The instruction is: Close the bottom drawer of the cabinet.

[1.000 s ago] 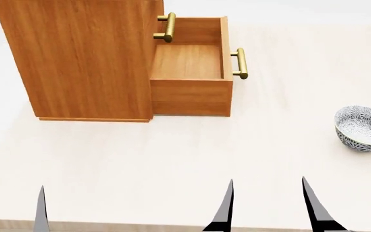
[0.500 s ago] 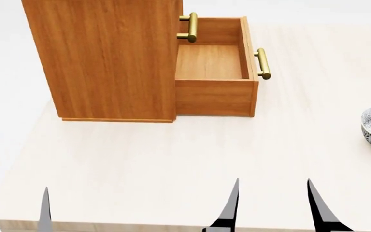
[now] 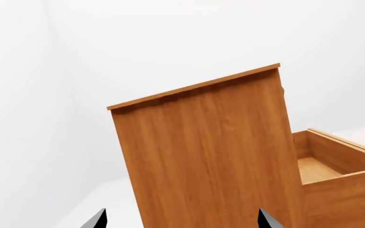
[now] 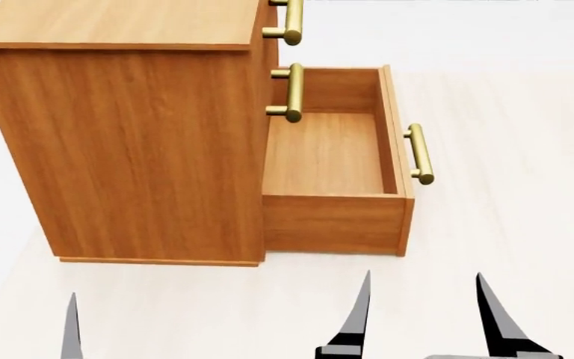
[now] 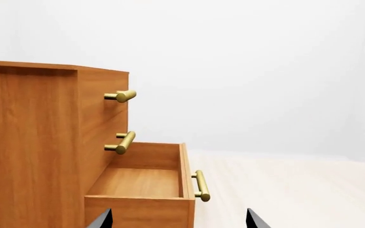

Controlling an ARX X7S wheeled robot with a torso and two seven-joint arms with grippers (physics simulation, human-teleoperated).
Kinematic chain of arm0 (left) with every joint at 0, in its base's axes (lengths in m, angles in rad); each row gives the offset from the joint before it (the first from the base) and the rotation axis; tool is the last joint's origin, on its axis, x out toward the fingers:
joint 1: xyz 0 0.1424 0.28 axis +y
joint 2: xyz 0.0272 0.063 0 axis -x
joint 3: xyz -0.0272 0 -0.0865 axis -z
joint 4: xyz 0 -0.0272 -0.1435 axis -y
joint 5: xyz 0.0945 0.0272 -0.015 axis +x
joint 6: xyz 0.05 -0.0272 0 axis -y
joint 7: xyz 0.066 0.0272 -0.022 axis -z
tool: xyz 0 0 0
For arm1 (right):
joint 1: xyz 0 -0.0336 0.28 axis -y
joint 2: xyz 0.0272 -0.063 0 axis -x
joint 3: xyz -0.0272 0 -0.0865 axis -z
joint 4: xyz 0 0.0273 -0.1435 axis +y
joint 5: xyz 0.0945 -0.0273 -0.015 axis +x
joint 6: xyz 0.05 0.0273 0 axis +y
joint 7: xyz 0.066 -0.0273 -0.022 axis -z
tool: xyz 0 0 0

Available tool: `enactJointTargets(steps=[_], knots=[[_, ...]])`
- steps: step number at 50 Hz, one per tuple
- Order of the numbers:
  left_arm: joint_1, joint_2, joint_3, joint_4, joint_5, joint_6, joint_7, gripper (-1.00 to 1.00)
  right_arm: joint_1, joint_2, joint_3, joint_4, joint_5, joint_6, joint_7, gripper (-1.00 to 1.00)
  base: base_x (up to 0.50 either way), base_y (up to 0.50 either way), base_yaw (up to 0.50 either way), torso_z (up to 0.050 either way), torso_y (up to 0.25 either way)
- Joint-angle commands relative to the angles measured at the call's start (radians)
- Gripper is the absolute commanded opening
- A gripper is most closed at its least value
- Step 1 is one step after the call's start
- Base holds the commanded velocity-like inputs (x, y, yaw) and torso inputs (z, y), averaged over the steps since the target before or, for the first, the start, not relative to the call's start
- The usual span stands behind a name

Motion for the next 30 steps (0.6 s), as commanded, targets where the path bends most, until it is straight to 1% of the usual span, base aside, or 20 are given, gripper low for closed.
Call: enactJointTargets(steps=[1,17,18,25,28,29,30], knots=[[0.001,-0.008,0.006,-0.005,-0.008,0.003,-0.013,1.00,0.008,0.009,-0.004,0.006,0.007,0.002,0.006,1.00,0.50,0.00,0.00,0.000,0.000],[0.002,-0.020,0.012,0.001,-0.026,-0.004,-0.018,1.00,0.004,0.019,-0.015,0.018,0.005,-0.013,0.021,1.00,0.50,0.00,0.00,0.000,0.000],[0.012,-0.026,0.021,-0.010,-0.027,0.001,-0.014,1.00,0.010,0.020,-0.020,0.013,0.001,0.026,0.028,1.00,0.50,0.00,0.00,0.000,0.000],[0.009,-0.029,0.024,-0.017,-0.030,0.004,-0.020,1.00,0.011,0.023,-0.022,0.017,0.005,0.023,0.032,1.00,0.50,0.00,0.00,0.000,0.002],[0.008,-0.030,0.026,-0.019,-0.031,0.004,-0.022,1.00,0.013,0.029,-0.032,0.021,-0.009,0.023,0.039,1.00,0.50,0.00,0.00,0.000,0.000],[0.008,-0.031,0.026,-0.018,-0.032,0.005,-0.022,1.00,0.007,0.031,-0.035,0.023,-0.019,-0.005,0.045,1.00,0.48,0.00,0.00,0.000,0.000],[0.008,-0.031,0.025,-0.018,-0.035,0.005,-0.023,1.00,0.009,0.036,-0.044,0.020,-0.037,0.004,0.054,1.00,0.00,0.00,0.00,0.000,0.000]])
